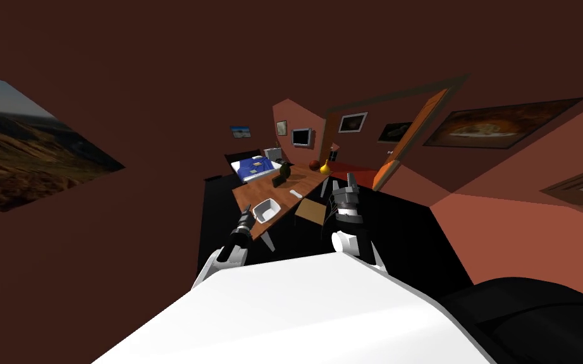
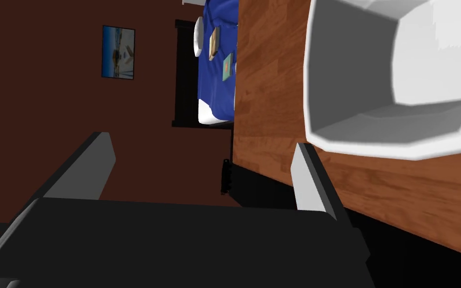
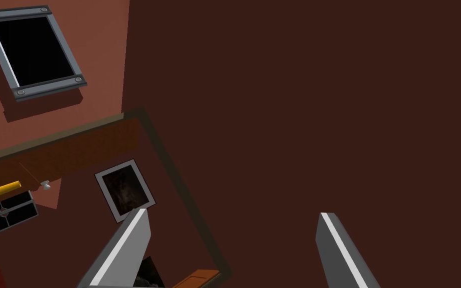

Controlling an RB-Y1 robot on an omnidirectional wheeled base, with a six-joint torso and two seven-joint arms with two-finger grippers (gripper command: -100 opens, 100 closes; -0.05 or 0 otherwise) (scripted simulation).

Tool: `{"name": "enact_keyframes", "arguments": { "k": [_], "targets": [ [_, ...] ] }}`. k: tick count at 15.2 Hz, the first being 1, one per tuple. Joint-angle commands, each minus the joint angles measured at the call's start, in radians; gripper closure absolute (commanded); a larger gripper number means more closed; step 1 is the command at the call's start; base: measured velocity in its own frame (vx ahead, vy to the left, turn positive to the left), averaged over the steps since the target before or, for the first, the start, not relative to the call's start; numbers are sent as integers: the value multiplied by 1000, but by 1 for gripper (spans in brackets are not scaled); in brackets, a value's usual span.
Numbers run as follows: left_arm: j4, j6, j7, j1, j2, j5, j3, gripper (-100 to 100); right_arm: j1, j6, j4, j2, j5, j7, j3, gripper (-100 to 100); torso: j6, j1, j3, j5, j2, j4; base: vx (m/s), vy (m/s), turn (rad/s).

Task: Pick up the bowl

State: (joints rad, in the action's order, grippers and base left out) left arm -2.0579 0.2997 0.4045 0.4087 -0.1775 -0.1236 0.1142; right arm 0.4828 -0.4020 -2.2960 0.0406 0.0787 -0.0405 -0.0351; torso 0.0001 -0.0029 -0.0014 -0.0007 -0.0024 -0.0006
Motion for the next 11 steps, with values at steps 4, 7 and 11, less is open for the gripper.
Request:
{"name": "enact_keyframes", "arguments": {
  "k": [4, 7, 11],
  "targets": [
    [21, 105, 85, -10, 6, -18, 10, -100, 0, 0, 0, 0, 0, 0, 0, 0, 0, 0, 0, 0, 0, 0, 37, -35, -58],
    [30, 159, 119, -13, 10, -27, 15, -100, 0, 0, 0, 0, 0, 0, 0, 0, 0, 0, 0, 0, 0, 0, 42, -39, -43],
    [39, 229, 152, -16, 14, -35, 19, -100, 0, 0, 0, 0, 0, 0, 0, 0, 0, 0, 0, 0, -1, 0, 44, -36, -60]
  ]
}}
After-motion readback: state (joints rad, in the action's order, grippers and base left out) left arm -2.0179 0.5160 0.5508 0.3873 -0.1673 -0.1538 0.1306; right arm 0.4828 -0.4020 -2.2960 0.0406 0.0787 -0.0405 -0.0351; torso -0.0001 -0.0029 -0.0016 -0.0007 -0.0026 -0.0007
